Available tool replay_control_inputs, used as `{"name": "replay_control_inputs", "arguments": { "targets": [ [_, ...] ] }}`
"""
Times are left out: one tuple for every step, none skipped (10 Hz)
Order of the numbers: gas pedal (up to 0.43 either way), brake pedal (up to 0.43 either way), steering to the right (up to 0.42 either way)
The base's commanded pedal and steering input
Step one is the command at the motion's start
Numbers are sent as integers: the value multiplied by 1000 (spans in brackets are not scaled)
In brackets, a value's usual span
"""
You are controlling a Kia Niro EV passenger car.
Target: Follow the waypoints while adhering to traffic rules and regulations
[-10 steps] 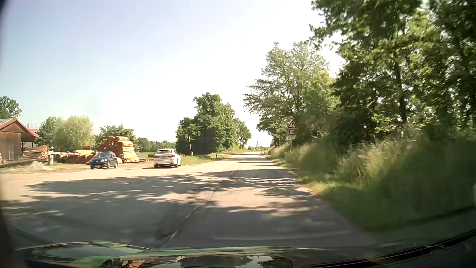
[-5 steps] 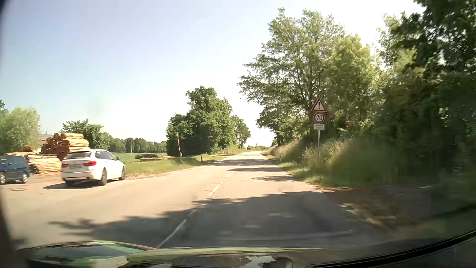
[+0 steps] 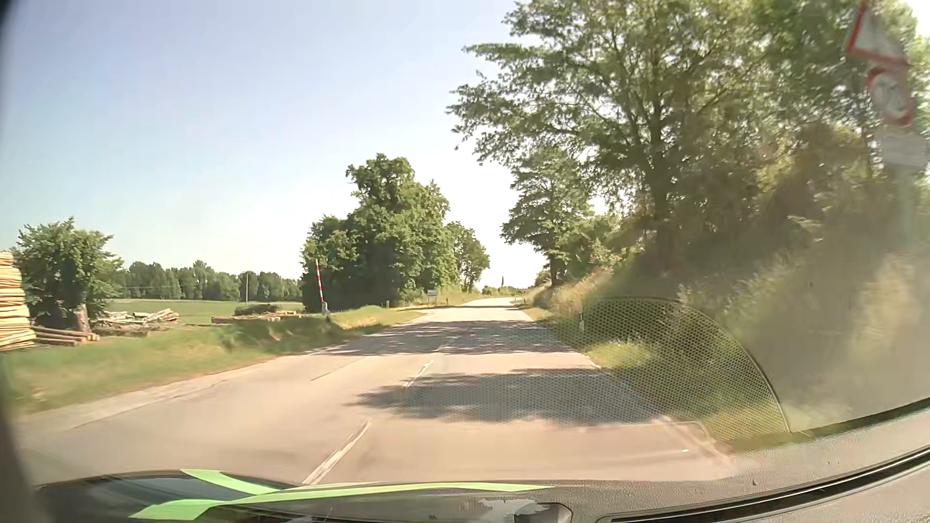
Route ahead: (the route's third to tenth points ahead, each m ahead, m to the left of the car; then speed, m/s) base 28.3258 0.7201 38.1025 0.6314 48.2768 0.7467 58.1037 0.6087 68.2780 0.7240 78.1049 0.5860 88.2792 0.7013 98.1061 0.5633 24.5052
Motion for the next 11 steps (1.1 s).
{"name": "replay_control_inputs", "arguments": {
  "targets": [
    [177,0,0],
    [177,0,0],
    [177,0,0],
    [189,0,0],
    [209,0,0],
    [220,0,0],
    [220,0,0],
    [209,0,0],
    [209,0,0],
    [197,0,0],
    [177,0,0]
  ]
}}
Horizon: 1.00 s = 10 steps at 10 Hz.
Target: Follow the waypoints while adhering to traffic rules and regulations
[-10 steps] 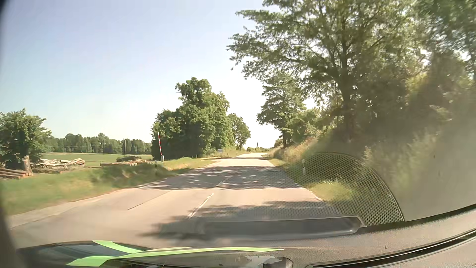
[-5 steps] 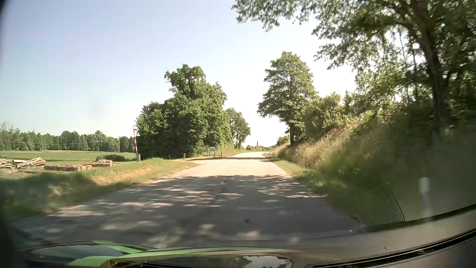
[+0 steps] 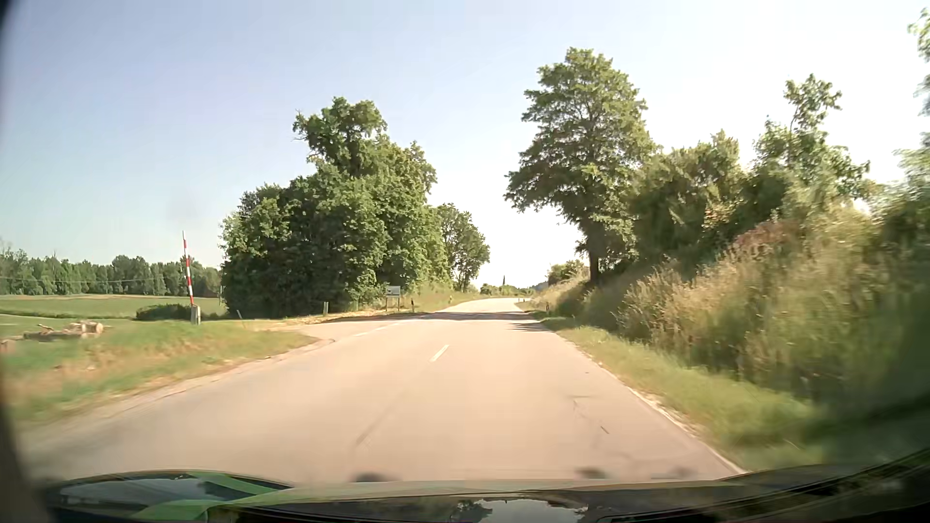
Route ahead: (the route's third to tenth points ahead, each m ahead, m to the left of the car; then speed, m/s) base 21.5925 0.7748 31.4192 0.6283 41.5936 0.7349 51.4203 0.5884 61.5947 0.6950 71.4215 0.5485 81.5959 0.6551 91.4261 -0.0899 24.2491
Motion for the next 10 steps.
{"name": "replay_control_inputs", "arguments": {
  "targets": [
    [138,0,0],
    [138,0,0],
    [138,0,0],
    [138,0,0],
    [138,0,0],
    [138,0,0],
    [138,0,0],
    [130,0,0],
    [130,0,0],
    [130,0,0]
  ]
}}
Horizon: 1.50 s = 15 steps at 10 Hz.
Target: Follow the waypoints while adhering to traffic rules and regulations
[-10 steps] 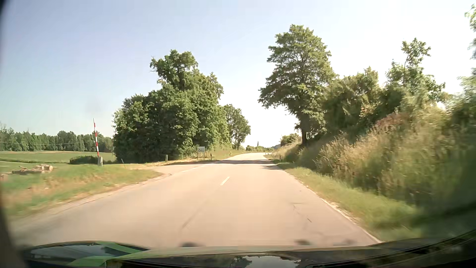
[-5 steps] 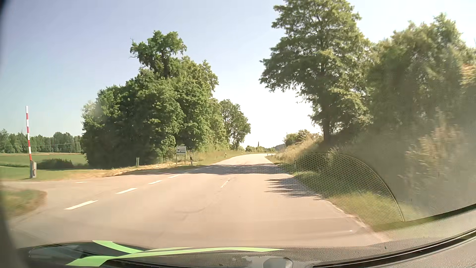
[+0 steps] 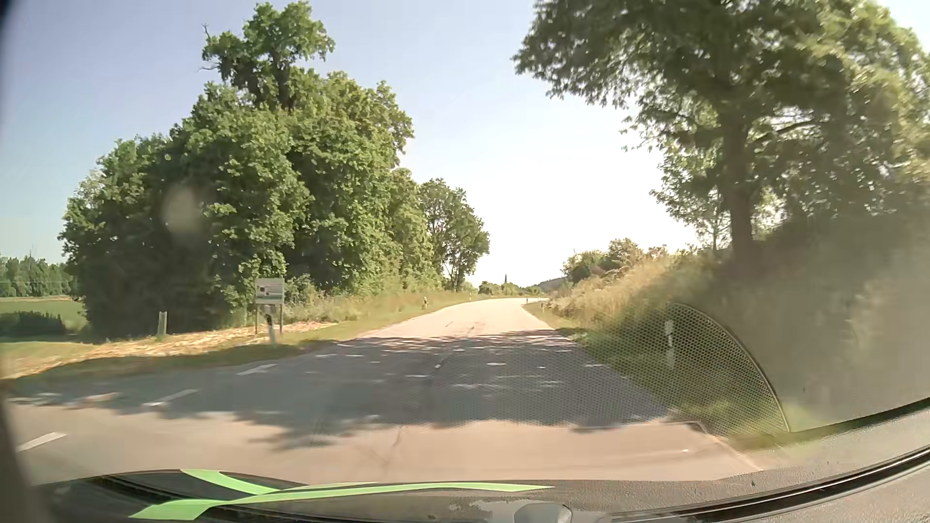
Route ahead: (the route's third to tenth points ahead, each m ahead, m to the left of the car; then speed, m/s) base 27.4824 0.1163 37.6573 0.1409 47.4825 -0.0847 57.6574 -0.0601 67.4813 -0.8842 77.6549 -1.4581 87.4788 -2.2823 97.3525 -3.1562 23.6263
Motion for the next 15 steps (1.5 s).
{"name": "replay_control_inputs", "arguments": {
  "targets": [
    [130,0,0],
    [130,0,0],
    [130,0,0],
    [138,0,0],
    [138,0,0],
    [150,0,0],
    [150,0,1],
    [157,0,5],
    [189,0,4],
    [197,0,2],
    [209,0,1],
    [228,0,1],
    [240,0,1],
    [240,0,1],
    [240,0,1]
  ]
}}
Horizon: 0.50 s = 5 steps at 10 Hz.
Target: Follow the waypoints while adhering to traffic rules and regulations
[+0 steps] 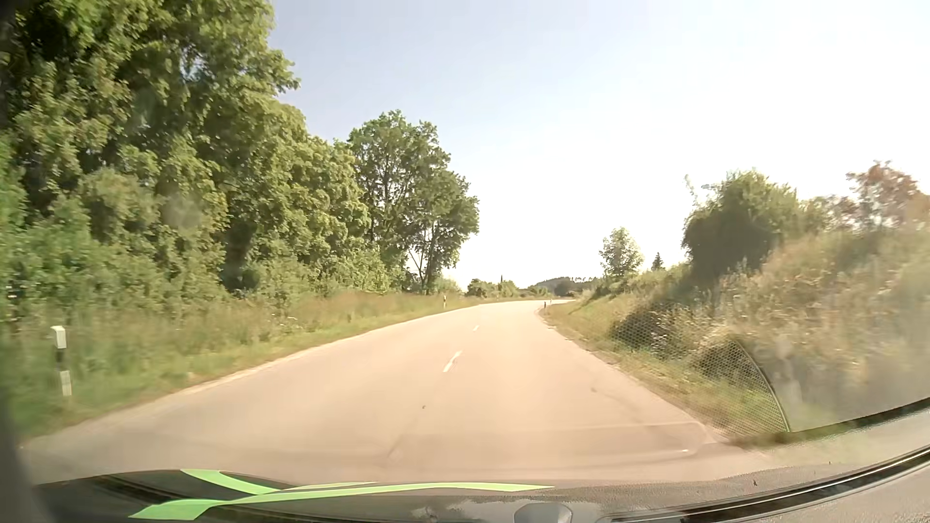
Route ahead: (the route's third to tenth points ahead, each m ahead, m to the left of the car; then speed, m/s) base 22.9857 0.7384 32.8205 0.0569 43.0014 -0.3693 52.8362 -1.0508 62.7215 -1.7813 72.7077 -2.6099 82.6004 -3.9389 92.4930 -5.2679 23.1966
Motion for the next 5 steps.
{"name": "replay_control_inputs", "arguments": {
  "targets": [
    [240,0,1],
    [240,0,1],
    [240,0,2],
    [220,0,5],
    [209,0,6]
  ]
}}
